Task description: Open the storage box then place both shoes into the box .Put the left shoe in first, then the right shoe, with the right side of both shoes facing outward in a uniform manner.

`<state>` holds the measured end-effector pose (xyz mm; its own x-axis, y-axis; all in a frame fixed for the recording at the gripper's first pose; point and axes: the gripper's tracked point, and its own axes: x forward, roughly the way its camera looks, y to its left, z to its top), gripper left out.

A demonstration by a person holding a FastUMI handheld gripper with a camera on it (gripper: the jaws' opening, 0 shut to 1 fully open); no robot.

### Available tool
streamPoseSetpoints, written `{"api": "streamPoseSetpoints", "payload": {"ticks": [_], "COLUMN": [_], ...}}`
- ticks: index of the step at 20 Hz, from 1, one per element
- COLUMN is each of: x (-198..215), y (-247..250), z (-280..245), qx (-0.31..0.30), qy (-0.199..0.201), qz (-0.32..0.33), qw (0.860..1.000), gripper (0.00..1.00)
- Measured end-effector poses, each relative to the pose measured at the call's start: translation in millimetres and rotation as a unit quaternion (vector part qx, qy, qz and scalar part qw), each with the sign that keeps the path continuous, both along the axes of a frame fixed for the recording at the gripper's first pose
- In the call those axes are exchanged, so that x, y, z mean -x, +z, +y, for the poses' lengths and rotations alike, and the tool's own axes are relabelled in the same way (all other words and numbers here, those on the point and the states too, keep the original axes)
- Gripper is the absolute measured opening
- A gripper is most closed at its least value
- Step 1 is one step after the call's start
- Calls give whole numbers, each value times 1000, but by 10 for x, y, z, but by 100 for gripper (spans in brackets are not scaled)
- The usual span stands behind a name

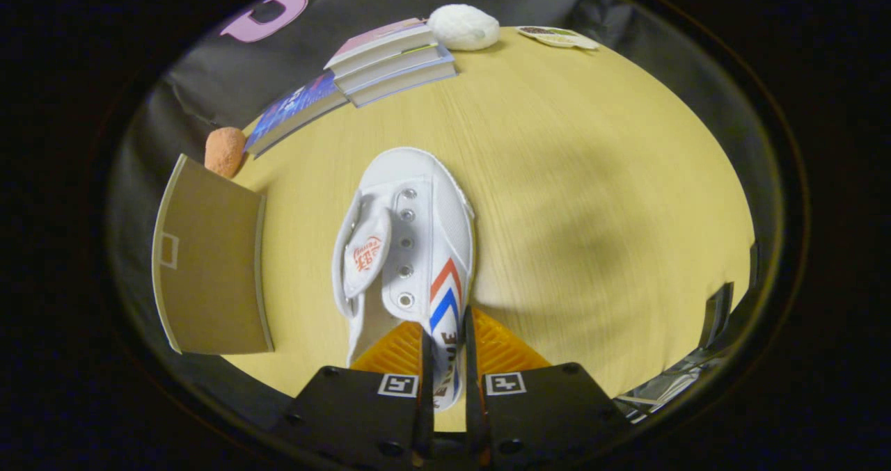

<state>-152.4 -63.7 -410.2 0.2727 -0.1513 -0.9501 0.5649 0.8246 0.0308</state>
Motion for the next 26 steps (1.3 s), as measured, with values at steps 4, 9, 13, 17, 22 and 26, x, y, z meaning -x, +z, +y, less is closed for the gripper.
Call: {"api": "streamPoseSetpoints", "payload": {"ticks": [4,9,13,17,22,26], "x": [-8,-153,-329,-572,-887,-1156], "y": [37,138,326,616,1073,1473], "z": [36,195,401,624,915,1170], "qx": [-19,-88,-116,-140,-153,-148], "qy": [-31,-100,-116,-131,-125,-104], "qz": [-10,-46,-77,-111,-156,-186], "qw": [999,990,984,975,968,966], "gripper": [6,3,2,3,3,2]}}
